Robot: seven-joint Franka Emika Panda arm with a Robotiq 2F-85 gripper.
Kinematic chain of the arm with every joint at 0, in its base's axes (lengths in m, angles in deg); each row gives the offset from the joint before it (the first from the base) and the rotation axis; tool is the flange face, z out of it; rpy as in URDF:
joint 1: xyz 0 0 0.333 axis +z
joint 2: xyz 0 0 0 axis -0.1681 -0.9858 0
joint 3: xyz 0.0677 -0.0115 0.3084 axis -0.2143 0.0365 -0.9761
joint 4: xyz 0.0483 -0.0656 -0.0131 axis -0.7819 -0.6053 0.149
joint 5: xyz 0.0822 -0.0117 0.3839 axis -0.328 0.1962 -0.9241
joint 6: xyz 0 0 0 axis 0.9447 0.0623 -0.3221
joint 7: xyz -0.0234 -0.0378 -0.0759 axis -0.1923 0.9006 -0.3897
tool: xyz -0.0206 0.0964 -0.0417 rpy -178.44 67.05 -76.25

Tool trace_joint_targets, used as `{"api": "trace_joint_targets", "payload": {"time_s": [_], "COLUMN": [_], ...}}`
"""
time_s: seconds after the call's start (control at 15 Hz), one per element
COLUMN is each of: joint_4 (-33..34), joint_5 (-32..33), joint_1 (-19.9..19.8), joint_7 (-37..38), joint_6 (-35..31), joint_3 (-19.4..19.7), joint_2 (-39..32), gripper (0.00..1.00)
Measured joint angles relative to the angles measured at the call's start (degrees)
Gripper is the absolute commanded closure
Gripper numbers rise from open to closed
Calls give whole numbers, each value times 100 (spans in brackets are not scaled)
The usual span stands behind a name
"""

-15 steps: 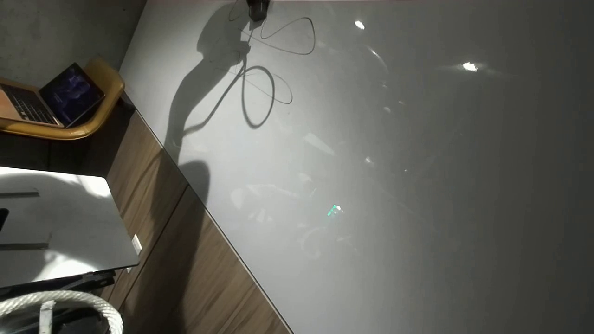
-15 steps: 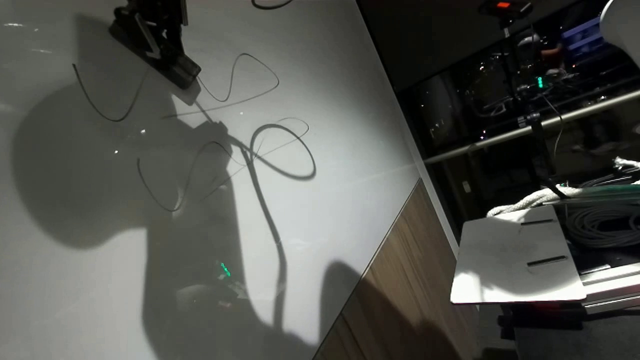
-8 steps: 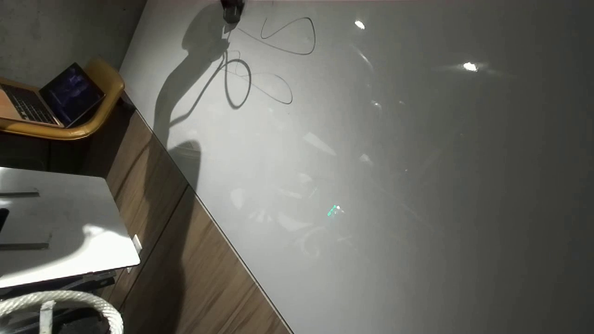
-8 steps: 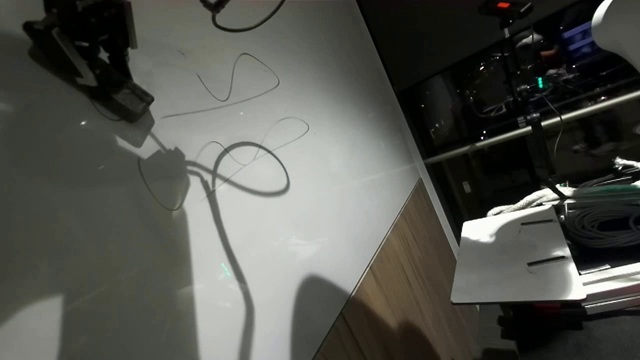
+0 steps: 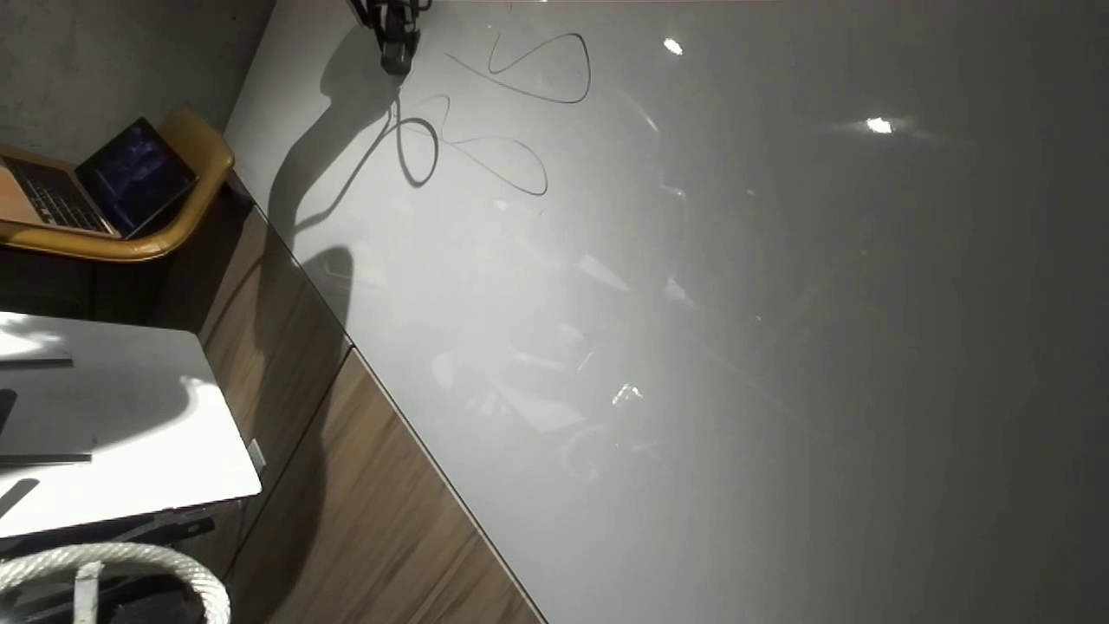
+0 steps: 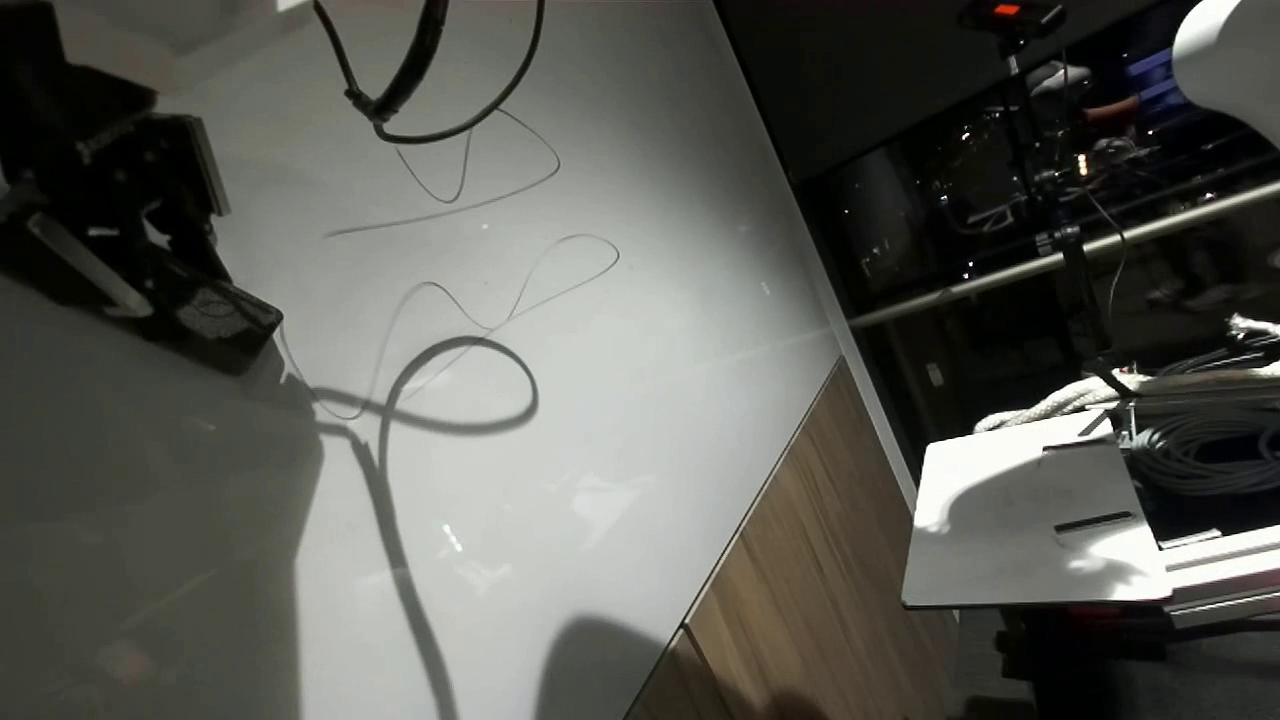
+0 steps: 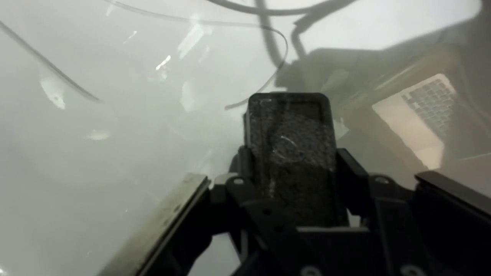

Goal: Use the eraser to wipe the whiteboard.

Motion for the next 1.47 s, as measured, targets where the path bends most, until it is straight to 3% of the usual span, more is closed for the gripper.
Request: {"api": "trace_joint_targets", "payload": {"time_s": [0.27,0.47,1.07,1.47], "joint_4": [-82,-493,-2749,-4267], "joint_5": [-15,-5,89,84], "joint_1": [-38,-212,-1120,-2124], "joint_7": [-104,22,1062,1434], "joint_6": [306,460,485,-25], "joint_3": [78,120,700,1231], "joint_2": [46,346,2216,3491], "gripper": [71,71,71,71]}}
